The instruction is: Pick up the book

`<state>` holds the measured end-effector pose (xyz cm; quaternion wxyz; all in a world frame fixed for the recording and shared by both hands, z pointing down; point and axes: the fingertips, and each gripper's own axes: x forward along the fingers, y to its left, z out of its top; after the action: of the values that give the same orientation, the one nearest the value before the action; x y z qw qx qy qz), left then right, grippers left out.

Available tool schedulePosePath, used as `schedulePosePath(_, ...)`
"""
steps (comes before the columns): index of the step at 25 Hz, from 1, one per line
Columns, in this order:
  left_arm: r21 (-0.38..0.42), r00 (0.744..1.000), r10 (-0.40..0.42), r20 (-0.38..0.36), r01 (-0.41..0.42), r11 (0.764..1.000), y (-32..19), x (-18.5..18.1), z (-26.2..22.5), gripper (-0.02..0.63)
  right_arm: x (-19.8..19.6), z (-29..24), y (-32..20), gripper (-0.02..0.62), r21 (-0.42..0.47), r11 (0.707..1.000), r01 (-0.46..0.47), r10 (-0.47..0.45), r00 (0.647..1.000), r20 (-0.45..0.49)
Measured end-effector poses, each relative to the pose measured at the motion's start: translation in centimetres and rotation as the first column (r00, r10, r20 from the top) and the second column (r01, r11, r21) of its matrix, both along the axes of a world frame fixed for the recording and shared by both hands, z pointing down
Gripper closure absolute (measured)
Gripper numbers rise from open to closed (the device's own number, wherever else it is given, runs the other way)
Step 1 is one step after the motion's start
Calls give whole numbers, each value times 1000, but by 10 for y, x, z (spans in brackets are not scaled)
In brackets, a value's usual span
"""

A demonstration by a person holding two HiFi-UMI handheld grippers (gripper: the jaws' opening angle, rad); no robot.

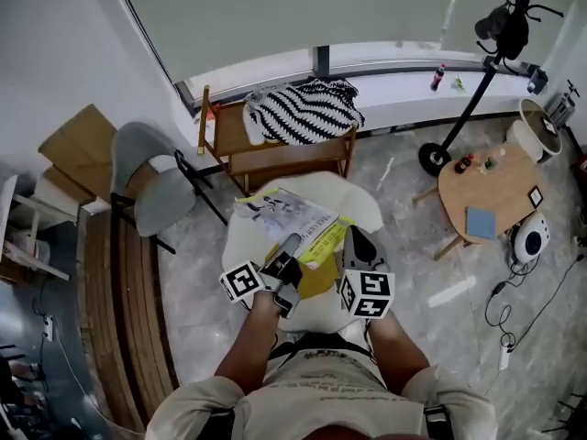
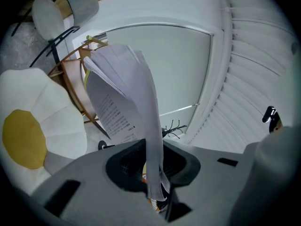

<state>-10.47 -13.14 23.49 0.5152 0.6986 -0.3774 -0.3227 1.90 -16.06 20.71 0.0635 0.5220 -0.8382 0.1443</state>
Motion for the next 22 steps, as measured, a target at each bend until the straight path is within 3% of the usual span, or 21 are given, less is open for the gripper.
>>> schedulePosePath(4, 65, 999, -1, 51, -2, 998, -16, 0, -49, 528, 3, -41, -14, 571, 59, 998, -11, 10, 1000, 17)
schedulePosePath(11, 190, 999, 16, 49, -25, 981, -25, 4, -104, 528, -8, -74, -16, 571, 143, 990, 6, -9, 1000, 19)
schedulePosePath(15, 190, 997, 16, 74, -30, 981, -24, 3, -104, 528, -14, -76, -10, 571, 163, 986, 15, -15, 1000, -2)
schedulePosePath(22, 178, 998, 21, 55, -30, 984, -24, 5, -101, 528, -13, -75, -5, 571, 158, 987, 14, -14, 1000, -3)
